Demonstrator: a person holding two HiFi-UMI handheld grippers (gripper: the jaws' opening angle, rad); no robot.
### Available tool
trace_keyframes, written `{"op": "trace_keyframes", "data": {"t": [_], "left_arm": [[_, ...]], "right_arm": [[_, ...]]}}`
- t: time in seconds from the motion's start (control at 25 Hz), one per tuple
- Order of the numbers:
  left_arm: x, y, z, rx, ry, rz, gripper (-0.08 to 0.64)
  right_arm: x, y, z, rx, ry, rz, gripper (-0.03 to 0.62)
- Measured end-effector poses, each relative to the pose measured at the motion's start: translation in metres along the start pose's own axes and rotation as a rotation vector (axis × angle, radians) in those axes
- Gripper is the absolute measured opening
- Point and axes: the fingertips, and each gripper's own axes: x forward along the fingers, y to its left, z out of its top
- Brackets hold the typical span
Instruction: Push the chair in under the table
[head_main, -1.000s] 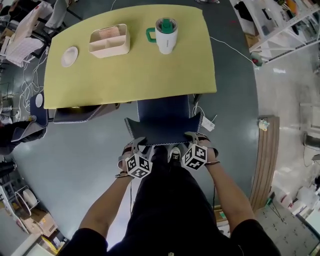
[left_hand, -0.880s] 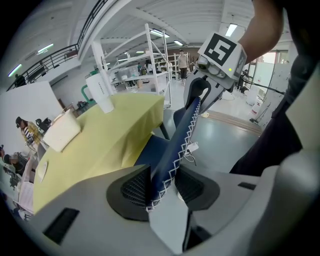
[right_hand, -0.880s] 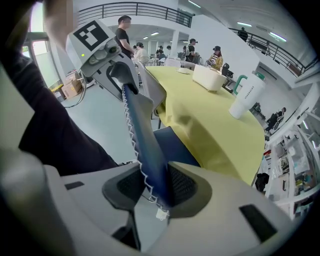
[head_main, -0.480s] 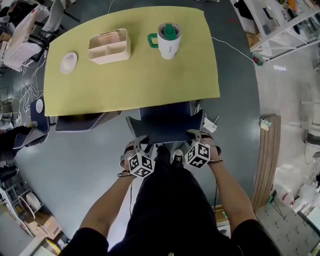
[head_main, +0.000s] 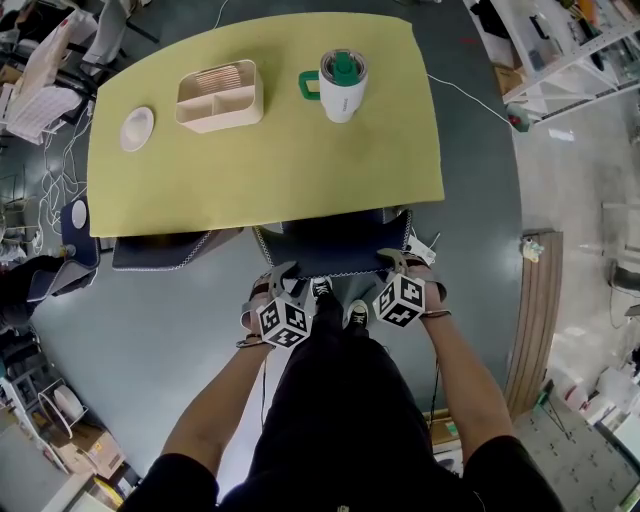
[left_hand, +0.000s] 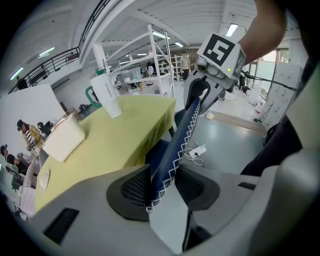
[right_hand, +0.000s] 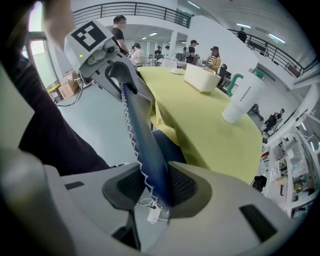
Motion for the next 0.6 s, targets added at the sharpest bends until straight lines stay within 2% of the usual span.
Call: {"op": "trace_keyframes", "data": {"t": [0.6], "left_arm": [[0.016, 0.043, 0.015, 0.005, -0.014, 0.014, 0.155]], "right_arm": [[0.013, -0.042, 0.019, -0.005, 0.012, -0.012, 0.129]]}}
